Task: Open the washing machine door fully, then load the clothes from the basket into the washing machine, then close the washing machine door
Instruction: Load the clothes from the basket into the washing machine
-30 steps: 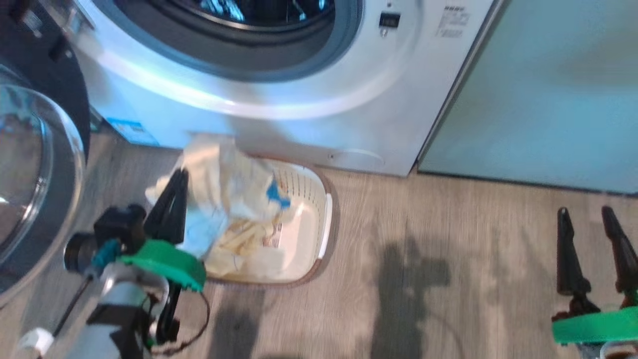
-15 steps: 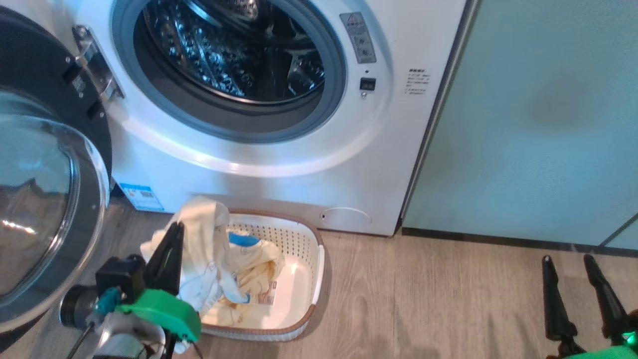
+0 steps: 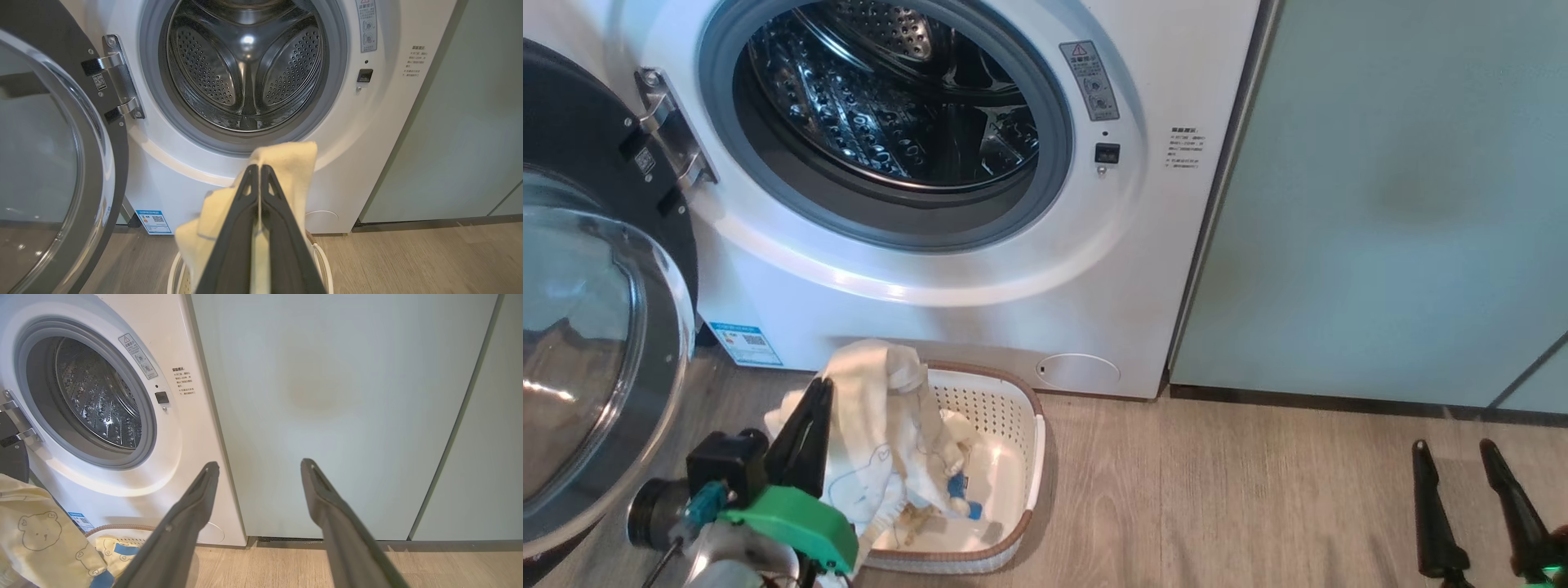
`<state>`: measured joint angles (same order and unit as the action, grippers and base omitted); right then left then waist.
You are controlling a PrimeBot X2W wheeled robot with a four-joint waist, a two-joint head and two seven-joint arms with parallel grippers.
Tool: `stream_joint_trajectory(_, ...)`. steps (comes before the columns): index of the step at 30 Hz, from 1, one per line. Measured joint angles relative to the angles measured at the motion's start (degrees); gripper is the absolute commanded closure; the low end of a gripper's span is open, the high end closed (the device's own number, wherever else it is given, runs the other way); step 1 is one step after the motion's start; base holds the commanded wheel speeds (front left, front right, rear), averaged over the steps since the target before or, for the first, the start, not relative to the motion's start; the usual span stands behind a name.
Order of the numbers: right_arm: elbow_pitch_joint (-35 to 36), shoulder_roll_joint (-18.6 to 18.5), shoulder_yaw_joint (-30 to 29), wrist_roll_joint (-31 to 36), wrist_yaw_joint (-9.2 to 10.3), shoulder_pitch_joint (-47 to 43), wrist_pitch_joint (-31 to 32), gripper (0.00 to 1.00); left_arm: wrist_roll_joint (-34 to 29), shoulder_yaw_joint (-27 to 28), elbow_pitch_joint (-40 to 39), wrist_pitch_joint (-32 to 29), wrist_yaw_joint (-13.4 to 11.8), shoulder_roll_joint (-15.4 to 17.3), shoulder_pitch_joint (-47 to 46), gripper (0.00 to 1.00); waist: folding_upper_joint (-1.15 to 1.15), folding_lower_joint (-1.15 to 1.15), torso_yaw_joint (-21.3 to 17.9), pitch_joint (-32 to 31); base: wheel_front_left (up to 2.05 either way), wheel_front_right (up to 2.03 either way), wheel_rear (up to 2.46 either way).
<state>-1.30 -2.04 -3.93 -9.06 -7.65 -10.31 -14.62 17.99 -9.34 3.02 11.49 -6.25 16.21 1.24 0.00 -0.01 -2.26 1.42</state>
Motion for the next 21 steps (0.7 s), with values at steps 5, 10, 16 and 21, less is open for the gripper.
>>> stream_joint_trajectory(5,-0.01,0.0,-0.51,-0.01,0.0,0.04,0.0,0.0,0.23,0.0,-0.1,-0.22,-0.05,0.22,0.0,1.0,0.0,0.0,0.08,0.24,0.0,0.0,0.0)
stream_joint_trajectory(10,-0.01,0.0,-0.54,-0.01,0.0,0.08,0.0,0.0,0.23,-0.07,-0.16,-0.22,-0.3,0.29,-0.01,1.0,0.0,0.0,0.2,0.61,0.0,0.0,0.0)
stream_joint_trajectory(16,-0.05,0.01,-0.35,-0.46,0.0,0.14,0.0,0.0,0.24,-0.19,-0.16,-0.22,-0.33,0.67,-0.06,1.0,0.0,0.0,0.06,0.9,0.0,0.0,0.0)
stream_joint_trajectory(21,-0.1,0.01,-0.27,-0.53,0.0,0.19,0.0,0.0,0.25,-0.34,-0.16,-0.22,-0.47,0.73,-0.13,1.0,0.0,0.0,-0.08,1.22,0.0,0.0,0.0)
